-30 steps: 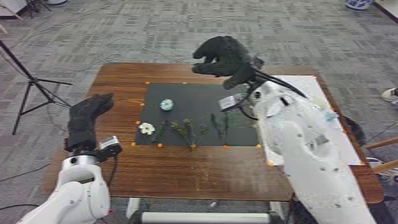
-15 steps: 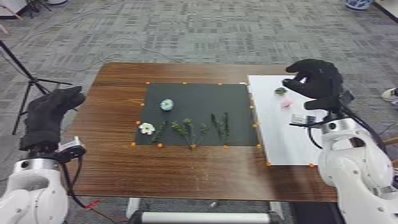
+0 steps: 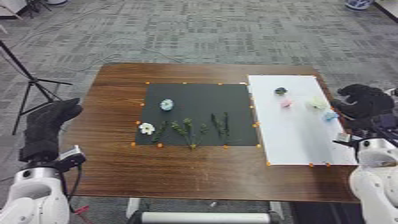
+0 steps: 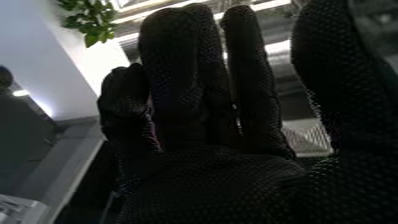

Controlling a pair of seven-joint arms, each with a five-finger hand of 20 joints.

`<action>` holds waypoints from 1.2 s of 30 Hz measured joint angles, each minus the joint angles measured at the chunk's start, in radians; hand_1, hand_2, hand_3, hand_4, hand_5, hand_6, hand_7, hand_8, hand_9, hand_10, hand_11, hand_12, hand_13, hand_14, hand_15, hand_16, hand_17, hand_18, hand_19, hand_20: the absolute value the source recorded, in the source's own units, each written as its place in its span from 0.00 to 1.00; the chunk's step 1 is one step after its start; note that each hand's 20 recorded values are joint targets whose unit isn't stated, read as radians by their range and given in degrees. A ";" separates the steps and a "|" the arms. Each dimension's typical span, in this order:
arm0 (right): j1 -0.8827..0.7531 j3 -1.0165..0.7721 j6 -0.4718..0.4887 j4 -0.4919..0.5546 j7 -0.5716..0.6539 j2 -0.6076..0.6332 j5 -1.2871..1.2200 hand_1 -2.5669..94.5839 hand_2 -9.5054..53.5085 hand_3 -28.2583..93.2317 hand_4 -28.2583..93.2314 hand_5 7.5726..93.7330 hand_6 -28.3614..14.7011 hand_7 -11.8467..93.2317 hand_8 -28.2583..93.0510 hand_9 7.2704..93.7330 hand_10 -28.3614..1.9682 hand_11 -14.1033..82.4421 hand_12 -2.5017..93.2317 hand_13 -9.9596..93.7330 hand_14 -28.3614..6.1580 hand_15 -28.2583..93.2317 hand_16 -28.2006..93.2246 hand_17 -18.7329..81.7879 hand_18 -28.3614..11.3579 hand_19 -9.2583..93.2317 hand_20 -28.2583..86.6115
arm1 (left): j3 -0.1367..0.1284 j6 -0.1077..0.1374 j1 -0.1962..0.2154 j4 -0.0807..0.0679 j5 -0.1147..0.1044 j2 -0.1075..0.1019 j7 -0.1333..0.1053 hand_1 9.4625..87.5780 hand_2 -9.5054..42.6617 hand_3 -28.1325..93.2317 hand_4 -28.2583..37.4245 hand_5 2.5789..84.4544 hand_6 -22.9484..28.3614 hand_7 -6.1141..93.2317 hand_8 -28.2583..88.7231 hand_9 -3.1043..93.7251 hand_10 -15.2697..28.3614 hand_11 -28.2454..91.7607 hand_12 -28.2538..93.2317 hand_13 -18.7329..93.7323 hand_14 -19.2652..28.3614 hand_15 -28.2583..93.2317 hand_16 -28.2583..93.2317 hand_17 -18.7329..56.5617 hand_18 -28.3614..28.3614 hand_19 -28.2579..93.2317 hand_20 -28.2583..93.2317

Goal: Arrange flowers

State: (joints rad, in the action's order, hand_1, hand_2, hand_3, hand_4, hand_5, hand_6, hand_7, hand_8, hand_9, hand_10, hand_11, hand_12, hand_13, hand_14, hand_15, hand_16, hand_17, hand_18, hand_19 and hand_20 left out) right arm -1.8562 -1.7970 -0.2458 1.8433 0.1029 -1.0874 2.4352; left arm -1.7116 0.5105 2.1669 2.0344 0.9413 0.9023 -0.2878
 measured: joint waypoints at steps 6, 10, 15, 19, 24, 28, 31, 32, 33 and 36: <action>-0.014 -0.012 0.005 -0.033 -0.018 -0.008 0.004 0.43 0.00 0.83 0.08 0.56 0.65 0.41 0.14 0.62 0.47 0.44 0.28 0.73 0.47 0.75 0.47 0.51 0.14 0.88 0.72 | 0.000 -0.003 0.010 -0.001 0.001 0.011 -0.002 0.21 0.43 0.81 0.00 0.65 0.49 0.26 0.17 0.60 0.68 0.46 0.35 0.55 0.78 0.45 0.21 0.39 0.71 0.31 0.39; -0.009 -0.006 0.011 -0.063 -0.033 -0.007 0.031 0.42 0.00 0.83 0.08 0.56 0.65 0.41 0.14 0.62 0.48 0.45 0.28 0.73 0.47 0.75 0.47 0.51 0.14 0.88 0.73 | 0.002 -0.004 0.015 -0.001 0.001 0.019 -0.004 0.21 0.43 0.81 0.01 0.66 0.49 0.26 0.17 0.60 0.68 0.46 0.35 0.56 0.78 0.45 0.21 0.39 0.70 0.30 0.39; 0.020 0.018 0.049 -0.111 -0.053 0.010 0.088 0.40 0.00 0.83 0.08 0.55 0.65 0.40 0.14 0.61 0.47 0.44 0.28 0.73 0.47 0.76 0.47 0.51 0.13 0.88 0.73 | 0.009 -0.007 0.016 0.000 0.006 0.023 -0.005 0.21 0.43 0.81 0.01 0.66 0.49 0.26 0.17 0.60 0.68 0.46 0.36 0.56 0.78 0.45 0.21 0.39 0.70 0.30 0.39; 0.064 0.039 0.123 -0.154 -0.071 0.038 0.150 0.40 0.00 0.83 0.08 0.54 0.65 0.40 0.14 0.60 0.47 0.44 0.28 0.73 0.46 0.76 0.47 0.51 0.13 0.88 0.73 | 0.016 -0.008 0.016 0.001 0.013 0.025 -0.005 0.21 0.43 0.81 0.01 0.65 0.49 0.26 0.17 0.60 0.68 0.46 0.36 0.55 0.79 0.45 0.21 0.39 0.70 0.30 0.39; 0.125 0.044 0.168 -0.211 -0.086 0.065 0.170 0.40 0.00 0.83 0.08 0.54 0.65 0.40 0.14 0.60 0.47 0.44 0.28 0.73 0.46 0.76 0.47 0.51 0.13 0.88 0.73 | 0.020 -0.012 0.016 0.003 0.020 0.027 -0.003 0.21 0.43 0.81 0.01 0.65 0.49 0.26 0.17 0.60 0.68 0.46 0.35 0.56 0.78 0.45 0.21 0.38 0.71 0.30 0.39; 0.144 0.036 0.180 -0.220 -0.088 0.080 0.186 0.40 0.00 0.83 0.08 0.54 0.65 0.40 0.14 0.60 0.47 0.44 0.28 0.73 0.46 0.76 0.47 0.51 0.12 0.88 0.73 | 0.020 -0.016 0.020 0.008 0.023 0.030 -0.002 0.21 0.43 0.81 0.01 0.65 0.49 0.26 0.17 0.60 0.68 0.46 0.35 0.56 0.79 0.45 0.21 0.38 0.71 0.30 0.39; 0.147 0.024 0.194 -0.226 -0.092 0.084 0.202 0.40 0.00 0.83 0.08 0.54 0.65 0.40 0.14 0.60 0.47 0.44 0.28 0.73 0.46 0.76 0.47 0.51 0.12 0.88 0.73 | 0.018 -0.019 0.025 0.012 0.023 0.031 -0.002 0.21 0.43 0.80 0.01 0.65 0.49 0.26 0.17 0.60 0.68 0.46 0.35 0.56 0.79 0.45 0.21 0.38 0.71 0.30 0.39; 0.147 0.018 0.202 -0.228 -0.094 0.084 0.207 0.40 0.00 0.83 0.08 0.54 0.65 0.40 0.14 0.60 0.47 0.44 0.28 0.73 0.46 0.76 0.47 0.51 0.12 0.88 0.73 | 0.018 -0.020 0.027 0.013 0.023 0.032 -0.002 0.21 0.43 0.80 0.01 0.65 0.49 0.26 0.17 0.60 0.68 0.46 0.35 0.56 0.79 0.45 0.21 0.38 0.71 0.30 0.39; 0.147 0.013 0.212 -0.231 -0.097 0.084 0.211 0.40 0.00 0.83 0.08 0.54 0.65 0.40 0.14 0.60 0.47 0.44 0.28 0.73 0.46 0.76 0.47 0.51 0.12 0.88 0.73 | 0.017 -0.020 0.029 0.015 0.023 0.032 -0.002 0.21 0.43 0.80 0.01 0.65 0.49 0.26 0.17 0.60 0.68 0.46 0.35 0.56 0.79 0.45 0.21 0.38 0.71 0.30 0.39; 0.147 0.004 0.247 -0.242 -0.106 0.085 0.229 0.39 0.00 0.83 0.08 0.54 0.65 0.40 0.14 0.60 0.47 0.44 0.28 0.73 0.46 0.77 0.47 0.51 0.12 0.88 0.73 | 0.015 -0.023 0.033 0.017 0.023 0.033 -0.002 0.21 0.43 0.80 0.01 0.65 0.49 0.26 0.17 0.60 0.68 0.46 0.36 0.56 0.79 0.45 0.21 0.38 0.71 0.30 0.39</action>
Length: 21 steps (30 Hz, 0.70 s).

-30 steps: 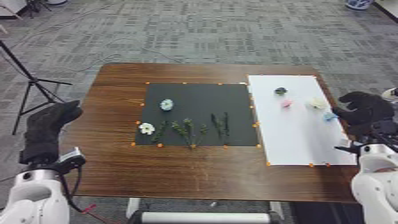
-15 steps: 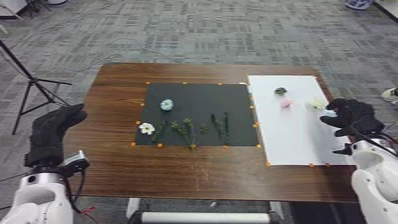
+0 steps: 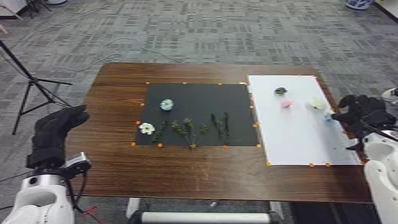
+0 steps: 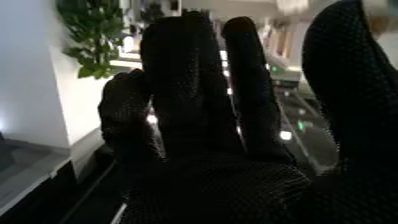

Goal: Arrange flowers

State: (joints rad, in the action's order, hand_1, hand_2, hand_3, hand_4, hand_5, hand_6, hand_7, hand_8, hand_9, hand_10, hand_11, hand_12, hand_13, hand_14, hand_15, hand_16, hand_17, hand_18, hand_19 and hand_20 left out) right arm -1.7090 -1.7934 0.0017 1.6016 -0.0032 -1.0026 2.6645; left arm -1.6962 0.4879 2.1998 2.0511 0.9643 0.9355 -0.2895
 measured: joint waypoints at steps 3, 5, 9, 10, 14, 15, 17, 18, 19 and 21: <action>0.001 -0.003 0.028 -0.016 -0.012 0.000 0.021 0.39 0.00 0.83 0.08 0.54 0.65 0.40 0.14 0.60 0.47 0.44 0.28 0.72 0.45 0.77 0.47 0.51 0.12 0.88 0.73 | -0.003 -0.002 0.005 0.003 0.000 0.001 0.000 0.21 0.43 0.80 0.01 0.65 0.49 0.26 0.17 0.60 0.68 0.46 0.36 0.56 0.79 0.45 0.21 0.38 0.71 0.30 0.39; 0.005 -0.003 0.035 -0.033 -0.018 -0.001 0.030 0.39 0.00 0.83 0.07 0.53 0.65 0.40 0.14 0.60 0.47 0.44 0.28 0.73 0.45 0.77 0.47 0.51 0.12 0.88 0.73 | -0.003 -0.004 0.006 0.003 0.000 0.002 0.000 0.21 0.43 0.80 0.01 0.65 0.49 0.26 0.17 0.60 0.68 0.46 0.36 0.56 0.79 0.45 0.21 0.38 0.71 0.30 0.39; 0.018 0.001 0.037 -0.068 -0.020 -0.003 0.036 0.40 0.00 0.83 0.07 0.54 0.65 0.40 0.14 0.61 0.47 0.44 0.28 0.73 0.46 0.77 0.47 0.52 0.12 0.88 0.74 | -0.003 -0.009 0.005 0.003 0.000 0.004 0.000 0.21 0.43 0.80 0.01 0.65 0.49 0.26 0.17 0.60 0.68 0.46 0.36 0.56 0.79 0.45 0.21 0.38 0.71 0.30 0.39; 0.022 0.003 0.037 -0.075 -0.020 -0.003 0.037 0.40 0.00 0.83 0.07 0.54 0.65 0.40 0.14 0.62 0.47 0.44 0.28 0.73 0.46 0.77 0.47 0.52 0.12 0.88 0.74 | -0.003 -0.010 0.005 0.003 0.000 0.004 0.000 0.21 0.43 0.80 0.01 0.65 0.49 0.26 0.17 0.60 0.68 0.46 0.36 0.56 0.79 0.45 0.21 0.38 0.71 0.30 0.39; 0.036 0.016 0.029 -0.095 -0.020 -0.004 0.040 0.40 0.00 0.83 0.07 0.54 0.65 0.40 0.14 0.63 0.47 0.45 0.28 0.74 0.46 0.77 0.47 0.52 0.12 0.89 0.74 | -0.001 -0.011 0.005 0.004 0.001 0.005 0.002 0.21 0.44 0.80 0.01 0.65 0.49 0.26 0.17 0.60 0.68 0.46 0.36 0.56 0.79 0.45 0.21 0.38 0.71 0.30 0.39; 0.040 0.020 0.026 -0.098 -0.020 -0.004 0.041 0.40 0.00 0.83 0.07 0.55 0.65 0.40 0.14 0.63 0.47 0.44 0.28 0.74 0.47 0.77 0.47 0.52 0.12 0.89 0.74 | 0.000 -0.011 0.005 0.004 0.001 0.005 0.002 0.21 0.44 0.80 0.01 0.65 0.49 0.26 0.17 0.60 0.68 0.46 0.36 0.56 0.79 0.45 0.21 0.38 0.71 0.30 0.39; 0.047 0.029 0.018 -0.105 -0.018 -0.004 0.042 0.40 0.00 0.83 0.07 0.55 0.64 0.40 0.14 0.63 0.46 0.44 0.28 0.74 0.47 0.77 0.47 0.52 0.12 0.89 0.74 | 0.003 -0.011 0.005 0.004 0.001 0.006 0.003 0.21 0.44 0.80 0.01 0.65 0.49 0.26 0.17 0.60 0.68 0.46 0.36 0.56 0.79 0.45 0.21 0.38 0.71 0.30 0.39; 0.051 0.034 0.015 -0.108 -0.016 -0.004 0.042 0.40 0.00 0.83 0.07 0.56 0.64 0.39 0.14 0.63 0.46 0.44 0.28 0.74 0.47 0.77 0.47 0.52 0.12 0.89 0.74 | 0.004 -0.011 0.004 0.004 0.001 0.006 0.004 0.21 0.44 0.80 0.01 0.65 0.49 0.26 0.17 0.60 0.68 0.46 0.36 0.56 0.79 0.45 0.21 0.38 0.71 0.30 0.39; 0.054 0.038 0.012 -0.110 -0.013 -0.004 0.043 0.40 0.00 0.82 0.07 0.56 0.64 0.39 0.14 0.63 0.46 0.44 0.28 0.74 0.47 0.77 0.47 0.52 0.12 0.89 0.74 | 0.006 -0.011 0.004 0.004 0.001 0.007 0.005 0.21 0.44 0.80 0.01 0.65 0.49 0.26 0.17 0.60 0.68 0.46 0.36 0.56 0.79 0.45 0.21 0.38 0.71 0.30 0.39; 0.059 0.047 0.008 -0.111 -0.005 -0.004 0.043 0.39 0.00 0.82 0.07 0.56 0.64 0.39 0.14 0.63 0.46 0.44 0.28 0.74 0.47 0.77 0.47 0.52 0.12 0.89 0.74 | 0.008 -0.011 0.003 0.004 0.002 0.009 0.006 0.21 0.44 0.80 0.01 0.65 0.49 0.26 0.17 0.60 0.68 0.46 0.36 0.56 0.79 0.45 0.21 0.38 0.71 0.30 0.39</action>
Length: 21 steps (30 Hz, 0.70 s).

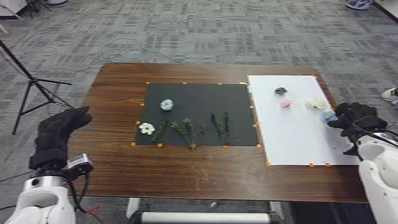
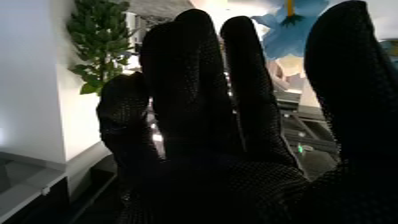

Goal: Arrange flowers

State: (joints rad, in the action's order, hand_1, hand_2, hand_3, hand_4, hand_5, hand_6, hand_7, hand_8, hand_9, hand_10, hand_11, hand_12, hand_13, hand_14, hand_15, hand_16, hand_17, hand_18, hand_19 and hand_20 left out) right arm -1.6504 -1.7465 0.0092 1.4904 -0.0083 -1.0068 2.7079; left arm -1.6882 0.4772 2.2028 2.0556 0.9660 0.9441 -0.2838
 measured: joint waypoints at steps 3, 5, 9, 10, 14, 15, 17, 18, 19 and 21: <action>0.003 0.008 0.000 0.002 0.011 0.001 0.001 0.39 0.00 0.82 0.07 0.55 0.64 0.39 0.14 0.63 0.45 0.43 0.28 0.74 0.47 0.77 0.47 0.52 0.12 0.89 0.74 | 0.002 -0.001 -0.003 0.000 0.002 0.002 0.003 0.21 0.44 0.80 0.01 0.65 0.49 0.26 0.17 0.60 0.68 0.46 0.36 0.56 0.79 0.46 0.21 0.38 0.71 0.30 0.39; 0.003 0.010 0.005 0.007 0.018 0.003 0.000 0.37 0.00 0.83 0.07 0.55 0.63 0.38 0.14 0.63 0.45 0.42 0.28 0.74 0.46 0.77 0.47 0.52 0.12 0.88 0.74 | 0.002 -0.002 -0.006 0.000 0.003 0.003 0.006 0.22 0.44 0.80 0.01 0.65 0.49 0.26 0.17 0.60 0.68 0.46 0.36 0.56 0.79 0.45 0.21 0.38 0.71 0.30 0.39; 0.004 0.010 0.024 0.019 0.028 0.005 -0.002 0.36 0.00 0.84 0.07 0.54 0.63 0.37 0.14 0.62 0.45 0.41 0.27 0.74 0.46 0.77 0.47 0.52 0.12 0.88 0.74 | 0.003 -0.003 -0.007 0.000 0.004 0.004 0.008 0.22 0.44 0.80 0.01 0.65 0.49 0.26 0.17 0.60 0.68 0.46 0.36 0.56 0.79 0.45 0.21 0.38 0.71 0.30 0.39; 0.005 0.010 0.030 0.022 0.030 0.006 -0.002 0.36 0.00 0.84 0.07 0.54 0.63 0.37 0.14 0.62 0.44 0.41 0.27 0.73 0.46 0.77 0.47 0.52 0.11 0.88 0.74 | 0.003 -0.003 -0.007 0.000 0.004 0.004 0.008 0.22 0.44 0.80 0.01 0.65 0.49 0.26 0.17 0.60 0.68 0.46 0.36 0.56 0.79 0.45 0.21 0.38 0.71 0.30 0.39; 0.009 0.009 0.053 0.028 0.035 0.007 -0.002 0.35 0.00 0.84 0.07 0.53 0.62 0.36 0.15 0.61 0.43 0.40 0.27 0.73 0.46 0.76 0.47 0.52 0.11 0.88 0.73 | 0.006 -0.003 -0.009 0.000 0.004 0.004 0.010 0.22 0.43 0.80 0.02 0.66 0.49 0.26 0.17 0.60 0.68 0.46 0.36 0.56 0.79 0.45 0.21 0.38 0.71 0.30 0.39; 0.011 0.009 0.056 0.028 0.035 0.007 -0.002 0.35 0.00 0.84 0.07 0.53 0.62 0.36 0.15 0.61 0.43 0.39 0.27 0.73 0.46 0.76 0.47 0.52 0.11 0.88 0.73 | 0.006 -0.003 -0.009 0.000 0.004 0.004 0.010 0.22 0.43 0.80 0.02 0.66 0.49 0.26 0.17 0.60 0.68 0.46 0.36 0.56 0.79 0.45 0.21 0.38 0.71 0.30 0.39; 0.017 0.010 0.059 0.027 0.035 0.007 -0.002 0.35 0.00 0.84 0.07 0.53 0.62 0.36 0.15 0.60 0.43 0.39 0.27 0.73 0.45 0.76 0.47 0.52 0.11 0.88 0.74 | 0.007 -0.003 -0.011 0.000 0.004 0.003 0.011 0.22 0.43 0.80 0.02 0.66 0.49 0.26 0.17 0.60 0.68 0.46 0.36 0.56 0.79 0.45 0.21 0.38 0.71 0.30 0.39; 0.020 0.011 0.060 0.026 0.035 0.007 -0.001 0.35 0.00 0.84 0.07 0.53 0.62 0.36 0.15 0.60 0.43 0.39 0.27 0.73 0.45 0.76 0.47 0.52 0.11 0.88 0.74 | 0.007 -0.003 -0.012 0.000 0.003 0.003 0.011 0.22 0.43 0.80 0.02 0.66 0.49 0.26 0.17 0.60 0.68 0.46 0.36 0.56 0.79 0.45 0.21 0.38 0.71 0.30 0.39; 0.024 0.014 0.060 0.025 0.035 0.007 0.000 0.35 0.00 0.84 0.07 0.53 0.62 0.36 0.15 0.60 0.43 0.39 0.27 0.73 0.45 0.76 0.47 0.52 0.11 0.88 0.74 | 0.007 -0.004 -0.012 0.000 0.003 0.003 0.012 0.22 0.43 0.80 0.02 0.66 0.49 0.26 0.17 0.60 0.68 0.46 0.36 0.56 0.79 0.45 0.21 0.38 0.71 0.30 0.39; 0.034 0.020 0.060 0.020 0.035 0.007 0.001 0.35 0.00 0.84 0.06 0.53 0.62 0.36 0.15 0.60 0.43 0.39 0.27 0.73 0.45 0.76 0.47 0.52 0.11 0.88 0.74 | 0.008 -0.005 -0.013 -0.001 0.004 0.003 0.013 0.23 0.43 0.80 0.03 0.66 0.49 0.26 0.17 0.60 0.68 0.46 0.36 0.56 0.79 0.46 0.21 0.38 0.71 0.30 0.39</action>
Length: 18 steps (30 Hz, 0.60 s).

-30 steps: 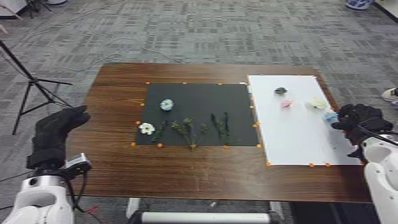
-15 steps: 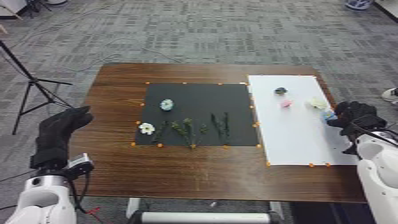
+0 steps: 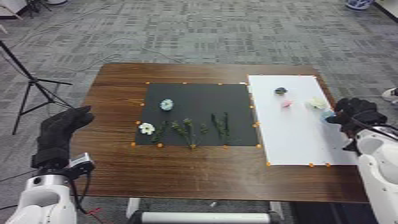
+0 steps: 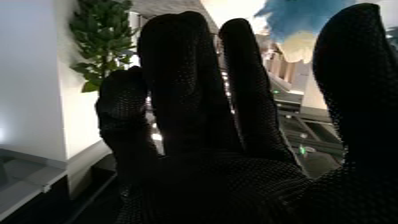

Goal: Arrange flowers

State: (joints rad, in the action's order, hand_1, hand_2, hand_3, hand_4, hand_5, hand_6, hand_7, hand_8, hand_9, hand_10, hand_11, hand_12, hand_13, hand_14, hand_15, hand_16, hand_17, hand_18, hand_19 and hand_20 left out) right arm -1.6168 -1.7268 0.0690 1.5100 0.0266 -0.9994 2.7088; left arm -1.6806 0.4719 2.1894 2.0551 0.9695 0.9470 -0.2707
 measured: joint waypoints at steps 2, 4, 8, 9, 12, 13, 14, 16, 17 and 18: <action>0.009 0.006 0.001 -0.005 0.000 0.000 0.000 0.35 0.00 0.84 0.06 0.53 0.62 0.36 0.15 0.60 0.43 0.38 0.27 0.73 0.45 0.76 0.47 0.52 0.11 0.88 0.74 | 0.000 -0.002 -0.001 0.000 0.000 0.000 0.001 0.23 0.43 0.80 0.03 0.66 0.49 0.26 0.17 0.60 0.68 0.46 0.36 0.56 0.79 0.46 0.21 0.38 0.71 0.30 0.39; 0.017 0.012 0.003 -0.008 0.000 -0.001 0.001 0.35 0.00 0.84 0.06 0.52 0.62 0.36 0.15 0.60 0.43 0.38 0.27 0.73 0.45 0.76 0.47 0.52 0.11 0.88 0.74 | 0.000 -0.004 -0.002 0.000 0.001 0.000 0.002 0.23 0.43 0.80 0.03 0.66 0.49 0.26 0.17 0.60 0.68 0.46 0.36 0.56 0.79 0.46 0.21 0.38 0.71 0.30 0.39; 0.027 0.022 0.018 -0.013 -0.004 -0.004 0.013 0.35 0.00 0.84 0.06 0.52 0.62 0.35 0.15 0.60 0.43 0.38 0.27 0.73 0.45 0.77 0.47 0.52 0.11 0.88 0.74 | 0.002 -0.006 -0.006 0.000 0.001 0.000 0.004 0.23 0.43 0.80 0.03 0.66 0.49 0.26 0.17 0.60 0.68 0.46 0.36 0.56 0.79 0.46 0.21 0.38 0.71 0.30 0.39; 0.028 0.022 0.024 -0.014 -0.007 -0.006 0.017 0.35 0.00 0.84 0.06 0.52 0.62 0.35 0.15 0.60 0.43 0.38 0.27 0.73 0.45 0.77 0.47 0.52 0.11 0.88 0.74 | 0.002 -0.007 -0.007 0.000 0.001 -0.001 0.005 0.23 0.43 0.80 0.03 0.66 0.49 0.26 0.17 0.60 0.68 0.46 0.36 0.56 0.79 0.46 0.21 0.38 0.71 0.30 0.39; 0.028 0.023 0.044 -0.016 -0.011 -0.012 0.029 0.37 0.00 0.84 0.06 0.54 0.63 0.36 0.15 0.63 0.45 0.40 0.27 0.74 0.46 0.76 0.47 0.52 0.11 0.88 0.74 | 0.002 -0.008 -0.008 0.000 0.001 -0.001 0.005 0.23 0.43 0.80 0.03 0.66 0.49 0.26 0.17 0.60 0.68 0.46 0.36 0.56 0.79 0.46 0.21 0.38 0.71 0.30 0.39; 0.028 0.023 0.053 -0.016 -0.012 -0.015 0.031 0.38 0.00 0.84 0.06 0.55 0.63 0.36 0.15 0.64 0.46 0.40 0.27 0.74 0.47 0.76 0.47 0.52 0.12 0.88 0.73 | 0.002 -0.008 -0.008 0.000 0.001 -0.001 0.006 0.23 0.43 0.80 0.03 0.66 0.49 0.26 0.17 0.60 0.68 0.46 0.36 0.56 0.79 0.46 0.21 0.38 0.71 0.30 0.39; 0.027 0.023 0.062 -0.017 -0.013 -0.016 0.032 0.40 0.00 0.84 0.06 0.57 0.64 0.36 0.15 0.67 0.48 0.41 0.27 0.75 0.48 0.76 0.47 0.53 0.13 0.88 0.73 | 0.003 -0.008 -0.009 0.000 0.001 -0.001 0.007 0.23 0.43 0.80 0.03 0.66 0.49 0.26 0.17 0.60 0.68 0.46 0.36 0.56 0.79 0.46 0.21 0.38 0.71 0.30 0.39; 0.027 0.025 0.074 -0.020 -0.015 -0.019 0.034 0.47 0.00 0.81 0.05 0.63 0.66 0.39 0.25 0.74 0.51 0.43 0.26 0.78 0.51 0.76 0.47 0.55 0.14 0.89 0.73 | 0.004 -0.008 -0.010 0.000 0.001 -0.002 0.009 0.23 0.43 0.80 0.03 0.66 0.49 0.26 0.17 0.60 0.68 0.46 0.36 0.56 0.79 0.46 0.21 0.38 0.71 0.30 0.39; 0.027 0.027 0.074 -0.020 -0.015 -0.019 0.034 0.52 0.00 0.78 0.06 0.66 0.66 0.40 0.27 0.78 0.53 0.41 0.32 0.79 0.52 0.76 0.48 0.56 0.14 0.90 0.73 | 0.005 -0.008 -0.011 0.000 0.001 -0.002 0.010 0.23 0.43 0.80 0.03 0.66 0.49 0.26 0.17 0.60 0.68 0.46 0.36 0.56 0.79 0.46 0.21 0.38 0.71 0.30 0.39; 0.030 0.028 0.073 -0.020 -0.014 -0.019 0.033 0.54 0.00 0.77 0.06 0.68 0.67 0.41 0.28 0.81 0.55 0.39 0.36 0.80 0.53 0.76 0.48 0.56 0.14 0.90 0.73 | 0.006 -0.008 -0.013 0.000 0.001 -0.002 0.011 0.23 0.43 0.80 0.03 0.66 0.49 0.26 0.17 0.60 0.68 0.46 0.36 0.56 0.79 0.46 0.21 0.38 0.71 0.30 0.39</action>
State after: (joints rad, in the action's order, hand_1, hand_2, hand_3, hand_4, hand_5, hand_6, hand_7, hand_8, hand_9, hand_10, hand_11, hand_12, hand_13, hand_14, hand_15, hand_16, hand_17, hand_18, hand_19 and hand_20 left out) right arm -1.5869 -1.6987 0.1420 1.4899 0.0122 -1.0187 2.7423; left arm -1.6748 0.4641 2.1767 2.0546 0.9702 0.9452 -0.2598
